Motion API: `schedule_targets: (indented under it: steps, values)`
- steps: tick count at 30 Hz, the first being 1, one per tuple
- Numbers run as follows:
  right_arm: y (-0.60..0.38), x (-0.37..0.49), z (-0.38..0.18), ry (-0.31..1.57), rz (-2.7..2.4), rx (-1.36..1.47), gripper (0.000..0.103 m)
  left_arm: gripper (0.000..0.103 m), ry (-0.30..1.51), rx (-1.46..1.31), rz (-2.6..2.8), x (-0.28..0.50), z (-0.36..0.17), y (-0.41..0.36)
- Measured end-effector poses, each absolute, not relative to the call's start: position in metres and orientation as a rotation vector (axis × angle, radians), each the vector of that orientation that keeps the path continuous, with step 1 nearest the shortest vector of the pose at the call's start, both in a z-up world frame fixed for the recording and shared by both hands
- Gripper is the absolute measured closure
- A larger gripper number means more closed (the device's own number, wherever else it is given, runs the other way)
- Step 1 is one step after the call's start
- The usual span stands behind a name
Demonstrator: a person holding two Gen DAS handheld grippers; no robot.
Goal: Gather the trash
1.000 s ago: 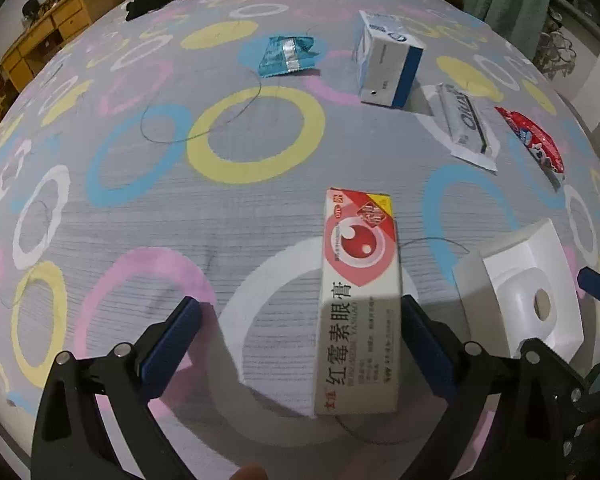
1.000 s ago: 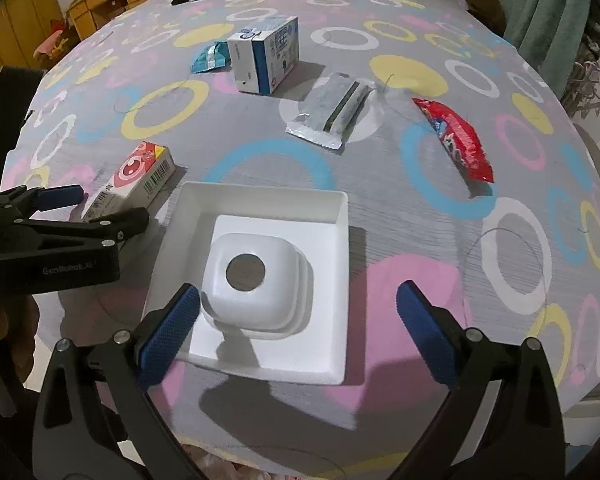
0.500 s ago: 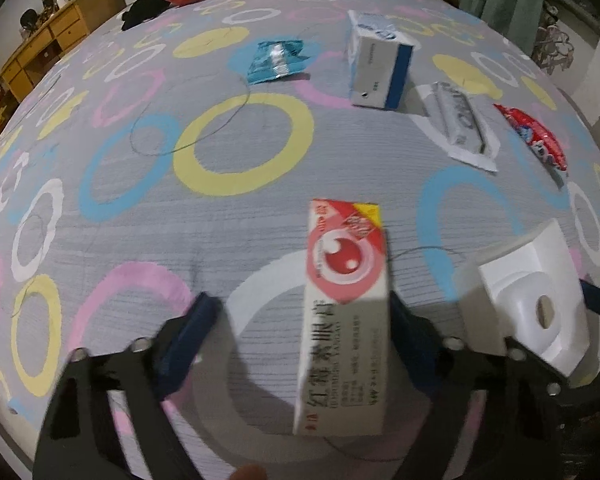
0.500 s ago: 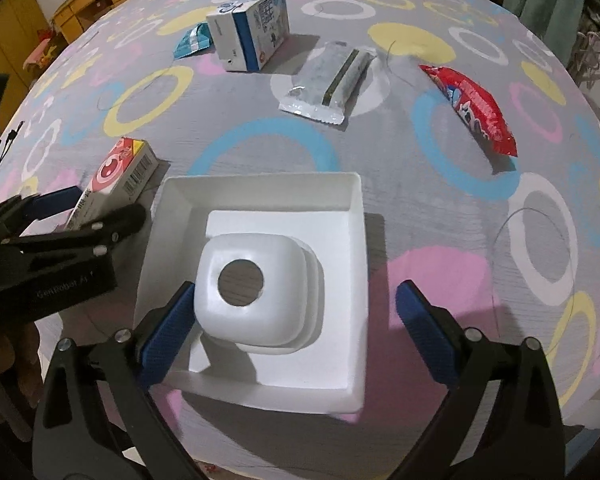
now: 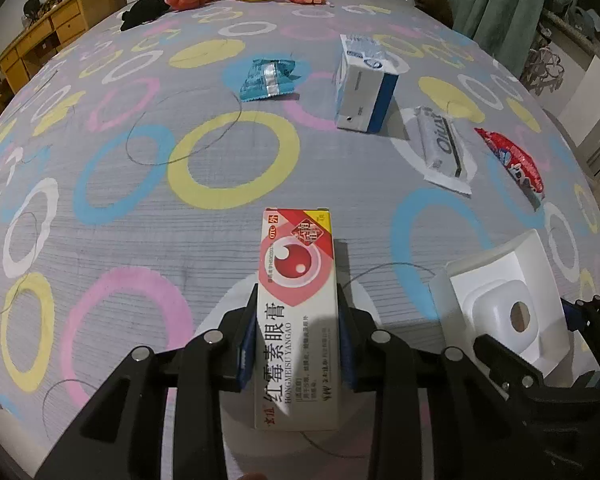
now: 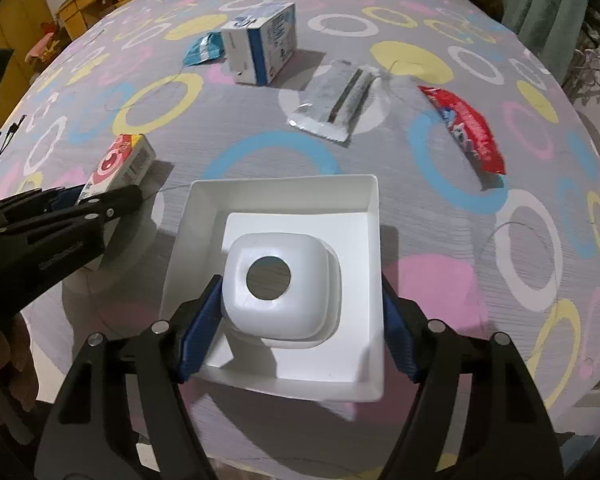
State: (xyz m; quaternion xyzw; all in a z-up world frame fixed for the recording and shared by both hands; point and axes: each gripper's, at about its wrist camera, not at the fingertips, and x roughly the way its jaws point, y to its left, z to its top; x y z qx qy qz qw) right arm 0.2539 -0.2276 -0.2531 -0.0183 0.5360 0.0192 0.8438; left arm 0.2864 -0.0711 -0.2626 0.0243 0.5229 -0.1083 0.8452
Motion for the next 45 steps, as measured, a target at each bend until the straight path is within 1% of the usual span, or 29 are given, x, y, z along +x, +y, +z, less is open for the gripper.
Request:
schedule_targets:
  steps: [17, 37, 45]
  values:
    - [-0.227, 0.241, -0.229, 1.093, 0.034, -0.037, 0.032, 0.071, 1.06, 0.03, -0.263, 0.278, -0.241, -0.073]
    - [-0.234, 0.199, -0.207, 1.058, -0.008, -0.017, 0.032, 0.071, 1.026, 0.065, -0.286, 0.256, -0.228, -0.075]
    - [-0.239, 0.178, -0.191, 1.025, -0.02, 0.006, 0.032, 0.071, 0.999, 0.067, -0.305, 0.236, -0.219, -0.071]
